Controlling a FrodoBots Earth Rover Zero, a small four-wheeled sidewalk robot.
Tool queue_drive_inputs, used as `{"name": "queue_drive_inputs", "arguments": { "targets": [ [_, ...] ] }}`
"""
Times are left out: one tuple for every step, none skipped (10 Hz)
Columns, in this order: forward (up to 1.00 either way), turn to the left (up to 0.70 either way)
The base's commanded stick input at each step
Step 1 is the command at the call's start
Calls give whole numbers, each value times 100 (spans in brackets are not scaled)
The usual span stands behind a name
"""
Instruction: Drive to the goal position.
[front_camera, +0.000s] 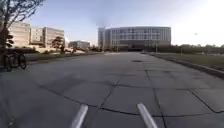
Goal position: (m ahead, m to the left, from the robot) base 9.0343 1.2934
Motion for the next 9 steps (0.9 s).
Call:
{"name": "queue_drive_inputs", "arguments": {
  "targets": [
    [45,0],
    [45,0],
    [45,0],
    [45,-2],
    [45,-14],
    [45,-25],
    [45,-27],
    [45,-27],
    [45,-27]
  ]
}}
